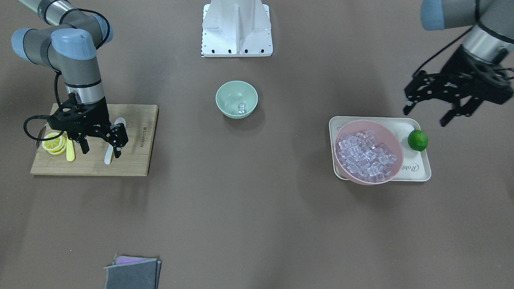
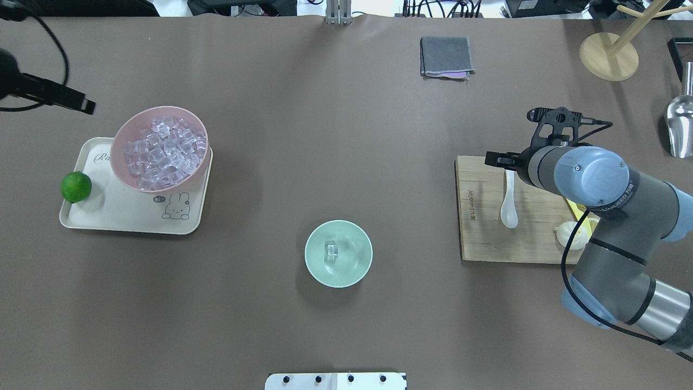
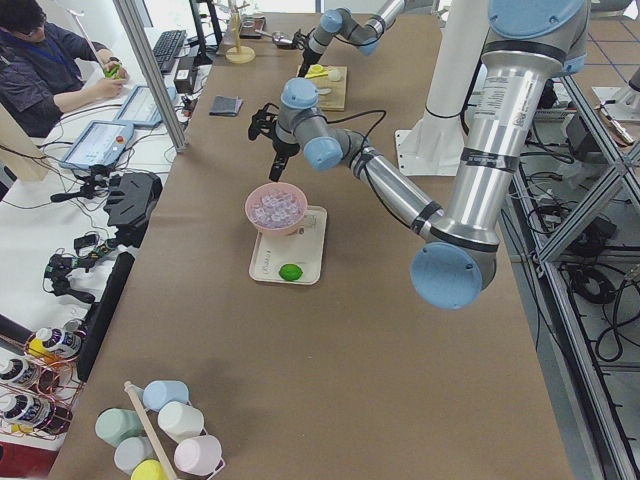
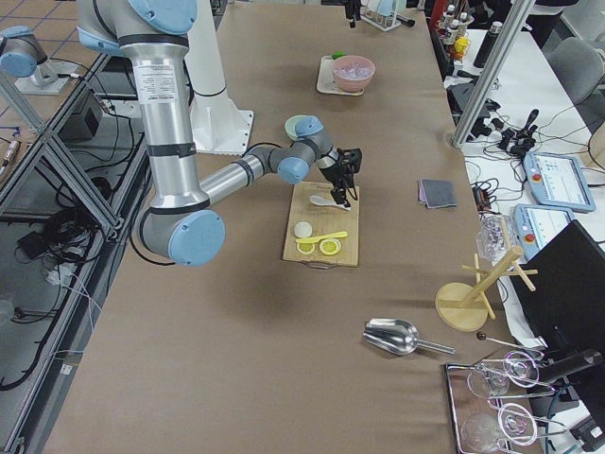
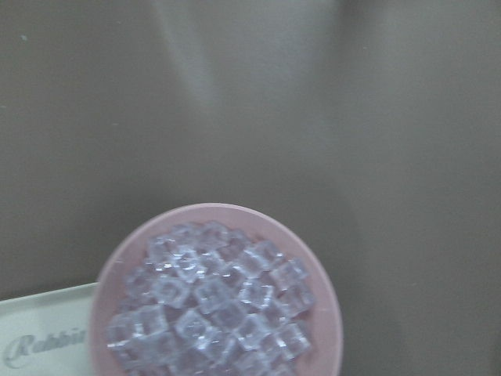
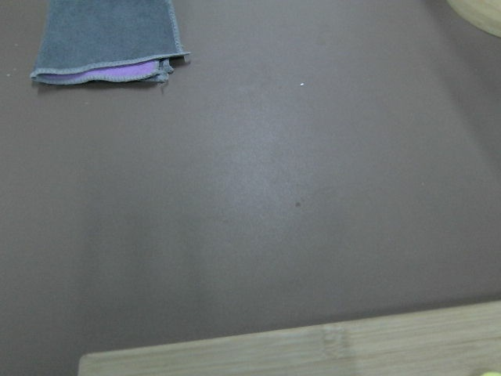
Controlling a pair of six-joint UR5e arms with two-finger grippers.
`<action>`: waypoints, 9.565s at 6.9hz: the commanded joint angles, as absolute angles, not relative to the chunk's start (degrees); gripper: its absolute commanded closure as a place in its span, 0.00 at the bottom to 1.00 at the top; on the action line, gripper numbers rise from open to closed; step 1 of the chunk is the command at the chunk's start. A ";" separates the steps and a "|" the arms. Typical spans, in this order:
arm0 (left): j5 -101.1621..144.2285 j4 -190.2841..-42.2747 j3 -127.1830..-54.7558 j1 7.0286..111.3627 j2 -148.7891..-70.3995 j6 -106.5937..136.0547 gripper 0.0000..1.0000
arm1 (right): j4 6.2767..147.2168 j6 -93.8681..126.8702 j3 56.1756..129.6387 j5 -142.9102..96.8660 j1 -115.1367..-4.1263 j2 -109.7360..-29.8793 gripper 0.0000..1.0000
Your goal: Put spoon and ice into bowl
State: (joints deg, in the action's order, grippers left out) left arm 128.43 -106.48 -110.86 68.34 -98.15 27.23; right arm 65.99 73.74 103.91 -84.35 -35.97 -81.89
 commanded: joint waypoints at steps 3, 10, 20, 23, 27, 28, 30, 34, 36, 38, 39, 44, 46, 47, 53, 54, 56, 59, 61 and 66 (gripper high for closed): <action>130.51 -106.35 -107.93 75.23 -95.36 16.43 0.02 | 65.30 79.00 104.15 -79.64 -31.74 -84.63 0.40; 130.52 -106.44 -107.93 75.23 -95.36 16.44 0.02 | 65.30 80.42 104.24 -78.05 -29.36 -84.29 1.00; 130.52 -103.18 -95.66 82.86 -96.85 -0.30 0.01 | 96.90 103.93 110.57 -73.87 -22.54 -59.01 1.00; 130.52 -103.18 -89.74 86.74 -97.12 -10.28 0.01 | 99.49 109.07 106.02 -65.25 -14.00 -52.40 1.00; 130.61 -103.10 -89.82 86.75 -97.03 -9.76 0.01 | 99.40 108.81 102.92 -60.04 -9.59 -51.68 0.43; 130.61 -103.10 -89.82 86.75 -97.12 -9.76 0.01 | 99.67 108.72 103.01 -58.46 -8.97 -51.77 0.08; 130.61 -103.10 -89.91 86.75 -97.12 -9.67 0.01 | 99.67 106.37 105.19 -58.27 -9.31 -51.59 0.00; 138.08 -103.09 -89.39 87.01 -92.49 -9.67 0.01 | 99.05 75.94 110.38 -85.16 -30.78 -54.57 0.00; 138.51 -104.57 -86.67 87.19 -89.07 -10.02 0.01 | 99.05 54.80 112.06 -100.64 -43.88 -60.69 0.00; 140.62 -92.80 -87.10 88.07 -92.70 -10.28 0.01 | 99.14 26.31 112.24 -114.54 -58.02 -68.51 0.00; 139.06 -91.59 -87.01 87.89 -92.81 -10.37 0.01 | 99.23 14.71 111.98 -119.31 -64.27 -72.82 0.00; 133.68 -82.71 -87.54 92.90 -93.70 -24.18 0.01 | 97.66 -14.57 106.20 -129.27 -86.19 -95.86 0.00; 133.85 -83.40 -89.19 92.99 -90.64 -24.35 0.01 | 88.65 -15.21 102.50 -129.46 -88.33 -102.72 0.00; 133.60 -83.58 -91.56 93.25 -88.61 -24.95 0.01 | 82.68 -15.21 99.52 -130.07 -88.33 -103.53 0.00; 133.42 -84.29 -95.71 93.34 -85.61 -24.79 0.01 | 70.13 -14.94 92.99 -136.82 -88.33 -104.15 0.00; 133.42 -84.29 -95.63 93.34 -85.61 -24.79 0.01 | 70.14 -15.38 93.25 -137.45 -88.50 -104.24 0.00; 133.42 -84.29 -95.36 93.43 -85.34 -24.79 0.01 | 72.23 -15.12 93.95 -137.11 -88.33 -103.71 0.00; 133.42 -84.29 -95.54 93.43 -84.73 -24.79 0.01 | 84.08 -13.28 101.24 -136.23 -88.33 -103.54 0.00; 133.42 -84.29 -95.62 93.60 -84.55 -24.79 0.01 | 83.58 -12.92 101.08 -136.32 -88.33 -104.06 0.00; 133.33 -84.20 -95.71 94.04 -84.12 -24.79 0.01 | 83.41 -13.10 100.99 -136.41 -88.33 -104.06 0.00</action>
State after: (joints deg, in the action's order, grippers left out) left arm 133.33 -84.25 -95.68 93.91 -84.43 -24.78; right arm 83.44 -13.05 100.99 -136.35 -88.33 -104.06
